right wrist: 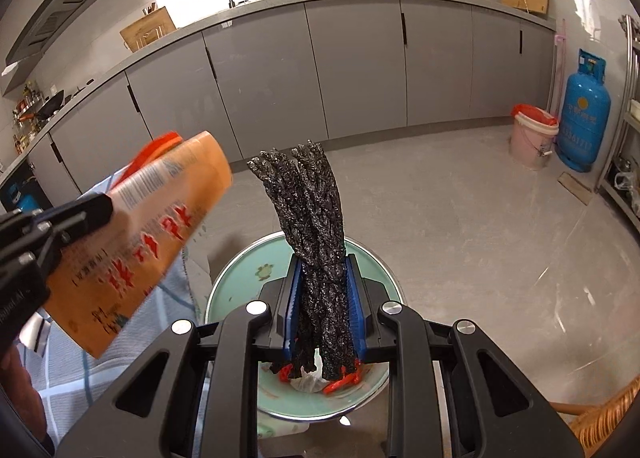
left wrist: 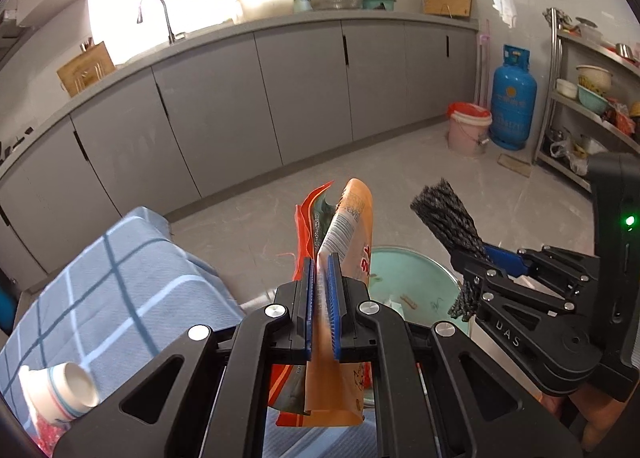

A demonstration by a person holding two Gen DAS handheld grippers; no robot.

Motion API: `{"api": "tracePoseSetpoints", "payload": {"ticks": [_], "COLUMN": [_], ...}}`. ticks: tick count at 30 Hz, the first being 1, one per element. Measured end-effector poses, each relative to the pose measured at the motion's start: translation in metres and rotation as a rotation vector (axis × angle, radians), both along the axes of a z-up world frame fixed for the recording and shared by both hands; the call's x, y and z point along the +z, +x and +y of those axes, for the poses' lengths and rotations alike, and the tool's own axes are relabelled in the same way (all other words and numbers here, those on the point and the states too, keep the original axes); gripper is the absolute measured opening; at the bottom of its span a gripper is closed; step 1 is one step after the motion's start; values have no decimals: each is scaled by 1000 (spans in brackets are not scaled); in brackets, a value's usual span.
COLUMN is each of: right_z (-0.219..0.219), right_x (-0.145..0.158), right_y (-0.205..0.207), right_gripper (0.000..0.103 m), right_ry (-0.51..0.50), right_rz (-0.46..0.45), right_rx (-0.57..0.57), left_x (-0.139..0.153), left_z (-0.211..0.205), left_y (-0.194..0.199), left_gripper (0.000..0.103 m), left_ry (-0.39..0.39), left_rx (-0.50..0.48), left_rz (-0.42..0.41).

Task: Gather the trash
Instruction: 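Carry the snack bag and black scrubber in both grippers over the bucket, then open both grippers to drop the snack bag and scrubber into the bucket, then move both grippers back over the remaining trash on the table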

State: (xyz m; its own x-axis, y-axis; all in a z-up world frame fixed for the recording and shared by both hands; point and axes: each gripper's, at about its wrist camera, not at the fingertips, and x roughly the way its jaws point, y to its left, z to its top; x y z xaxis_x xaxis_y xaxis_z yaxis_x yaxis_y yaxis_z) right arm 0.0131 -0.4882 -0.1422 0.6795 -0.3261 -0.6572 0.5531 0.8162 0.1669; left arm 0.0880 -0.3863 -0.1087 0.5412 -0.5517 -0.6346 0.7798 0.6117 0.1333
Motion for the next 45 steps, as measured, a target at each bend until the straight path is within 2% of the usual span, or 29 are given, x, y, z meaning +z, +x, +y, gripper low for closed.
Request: {"api": "tracePoseSetpoints", "payload": {"ticks": [5, 6, 8, 9, 10, 16, 21, 24, 27, 39, 45], "right_z": [-16, -17, -22, -25, -26, -29, -23, -18, -8, 54, 90], "right_x": [-15, -17, -22, -24, -27, -36, -36, -35, -33, -9, 0], "right_y": [8, 8, 7, 5, 4, 1, -5, -9, -9, 17, 32], "right_gripper": [27, 32, 51, 54, 59, 59, 61, 63, 67, 69, 77], "right_ry": [25, 26, 35, 43, 49, 71, 75, 71, 72, 45, 27], "right_rz": [4, 3, 2, -2, -2, 12, 25, 31, 34, 26, 32], "right_rx": [9, 2, -16, -26, -30, -48, -57, -65, -62, 57, 115], "left_x": [-16, -19, -22, -22, -23, -24, -21, -17, -12, 7, 16], "left_z": [-15, -18, -19, -18, -16, -10, 0, 7, 16, 81, 131], "left_y": [6, 6, 8, 9, 10, 16, 16, 13, 9, 3, 10], "left_gripper": [10, 15, 39, 58, 58, 60, 70, 83, 86, 86, 88], "left_ry": [7, 12, 19, 16, 13, 25, 16, 19, 23, 7, -2], "left_rx": [-13, -13, 8, 16, 23, 33, 48, 67, 75, 157, 237], "left_rz": [29, 31, 24, 18, 8, 16, 9, -25, -53, -86, -87]}}
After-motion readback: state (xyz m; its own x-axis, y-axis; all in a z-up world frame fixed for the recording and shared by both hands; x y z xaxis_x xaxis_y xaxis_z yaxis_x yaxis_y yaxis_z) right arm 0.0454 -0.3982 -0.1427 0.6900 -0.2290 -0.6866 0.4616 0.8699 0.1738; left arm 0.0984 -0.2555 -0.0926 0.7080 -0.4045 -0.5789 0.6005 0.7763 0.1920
